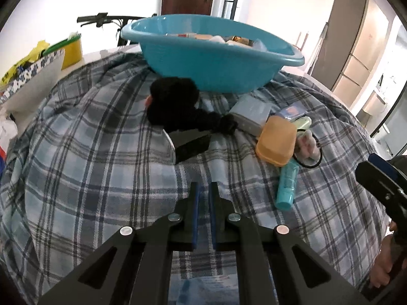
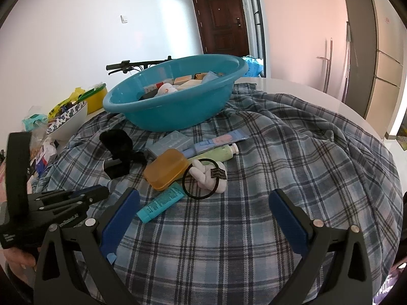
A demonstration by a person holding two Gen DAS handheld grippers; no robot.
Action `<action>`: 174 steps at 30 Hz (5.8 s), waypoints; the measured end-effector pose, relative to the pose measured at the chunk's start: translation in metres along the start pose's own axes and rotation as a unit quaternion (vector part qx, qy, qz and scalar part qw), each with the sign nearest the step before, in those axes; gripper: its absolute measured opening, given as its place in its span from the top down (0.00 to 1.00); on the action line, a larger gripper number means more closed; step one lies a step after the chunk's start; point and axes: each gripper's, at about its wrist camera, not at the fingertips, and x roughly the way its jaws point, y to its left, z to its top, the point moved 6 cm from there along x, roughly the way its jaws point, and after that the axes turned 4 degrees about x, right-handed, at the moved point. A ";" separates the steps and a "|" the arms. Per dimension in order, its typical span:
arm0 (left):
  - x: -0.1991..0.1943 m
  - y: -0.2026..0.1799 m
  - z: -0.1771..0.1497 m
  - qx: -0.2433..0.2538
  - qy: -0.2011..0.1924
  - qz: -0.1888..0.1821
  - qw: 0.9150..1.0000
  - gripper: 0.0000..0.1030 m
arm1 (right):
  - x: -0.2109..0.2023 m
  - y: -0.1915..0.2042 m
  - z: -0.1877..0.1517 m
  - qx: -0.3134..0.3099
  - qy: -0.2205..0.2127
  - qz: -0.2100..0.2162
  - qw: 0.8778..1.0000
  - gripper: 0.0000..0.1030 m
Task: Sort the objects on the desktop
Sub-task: 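Grasp the black ZEESEA box with the left tool, then hold the ZEESEA box with left tool while right tool grasps white hair clip, then lift the box with left tool while right tool carries the clip over basin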
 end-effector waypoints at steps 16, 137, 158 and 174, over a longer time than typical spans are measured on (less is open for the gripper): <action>0.006 -0.003 -0.009 0.000 0.008 -0.007 1.000 0.92 | 0.010 -0.008 -0.004 0.017 0.013 0.002 1.000 0.02; -0.050 -0.010 0.021 0.027 -0.088 0.038 0.995 0.56 | 0.016 -0.001 0.022 -0.002 0.005 0.010 1.000 0.76; -0.161 -0.029 0.116 0.078 -0.242 0.056 0.965 0.56 | -0.073 0.046 0.131 -0.075 -0.169 0.033 0.982 0.75; -0.272 -0.033 0.184 0.056 -0.385 0.048 0.920 0.56 | -0.183 0.077 0.225 -0.075 -0.341 0.040 0.936 0.74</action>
